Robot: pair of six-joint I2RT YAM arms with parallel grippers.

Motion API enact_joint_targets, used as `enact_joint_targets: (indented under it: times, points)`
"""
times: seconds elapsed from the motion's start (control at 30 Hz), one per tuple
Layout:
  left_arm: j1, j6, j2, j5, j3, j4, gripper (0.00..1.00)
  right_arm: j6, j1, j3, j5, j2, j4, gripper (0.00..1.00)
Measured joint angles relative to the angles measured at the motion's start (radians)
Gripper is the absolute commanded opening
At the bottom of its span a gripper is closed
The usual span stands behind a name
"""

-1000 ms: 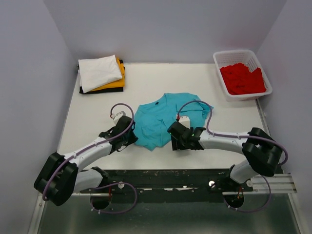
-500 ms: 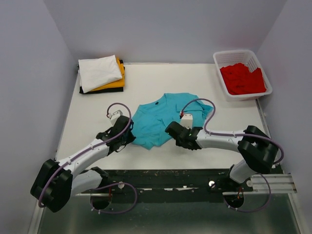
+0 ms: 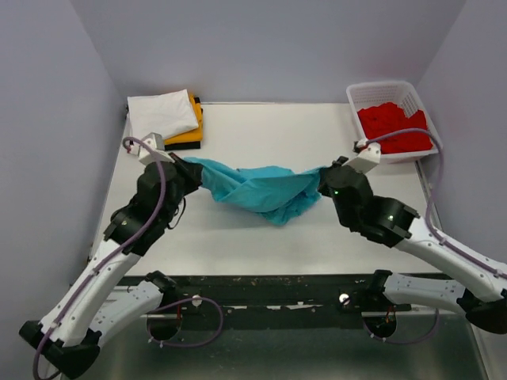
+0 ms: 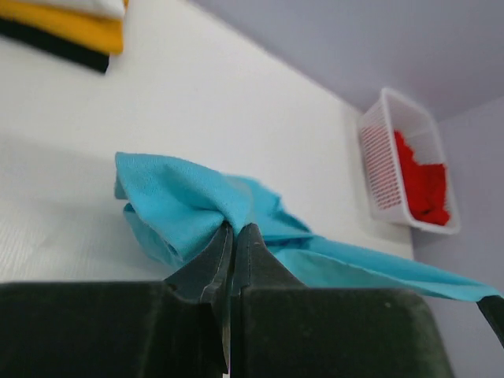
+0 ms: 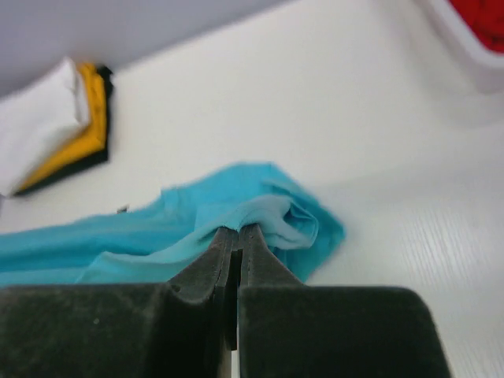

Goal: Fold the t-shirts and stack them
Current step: Flatten out the tshirt

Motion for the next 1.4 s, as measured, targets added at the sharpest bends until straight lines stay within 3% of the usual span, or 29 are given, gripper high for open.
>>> enact_joint_targets:
  times: [0.27, 0.47, 0.63, 0.87, 1.03, 1.13, 1.27, 1.4]
  points:
    - [0.0, 0.18, -0.144, -0.042, 0.354, -0.049, 0.0, -0.248, 0.0, 0.314, 0.053, -0.14, 0.056, 0.01]
    - [0.0, 0.323, -0.102, -0.095, 0.588, -0.048, 0.0, -0.417, 0.0, 0.454, 0.125, -0.085, 0.122, 0.01]
    - [0.045, 0.416, 0.079, -0.182, 0.697, -0.047, 0.0, -0.571, -0.037, 0.495, 0.171, 0.077, 0.229, 0.01]
    - [0.267, 0.466, 0.455, -0.058, 0.858, -0.08, 0.0, -0.6, -0.415, 0.597, -0.056, 0.399, 0.255, 0.01]
    - [0.351, 0.51, 0.822, 0.082, 1.333, -0.214, 0.0, -0.618, -0.542, 0.816, -0.176, 0.607, 0.253, 0.01]
    - [0.365, 0.541, 0.912, 0.14, 1.536, -0.236, 0.0, -0.629, -0.582, 0.929, -0.232, 0.648, 0.25, 0.01]
    - [0.367, 0.558, 0.801, 0.201, 1.44, -0.193, 0.0, -0.646, -0.61, 0.963, -0.275, 0.608, 0.267, 0.01]
    - [0.368, 0.557, 0.56, 0.249, 1.11, -0.113, 0.0, -0.647, -0.62, 0.745, -0.303, 0.455, 0.311, 0.01]
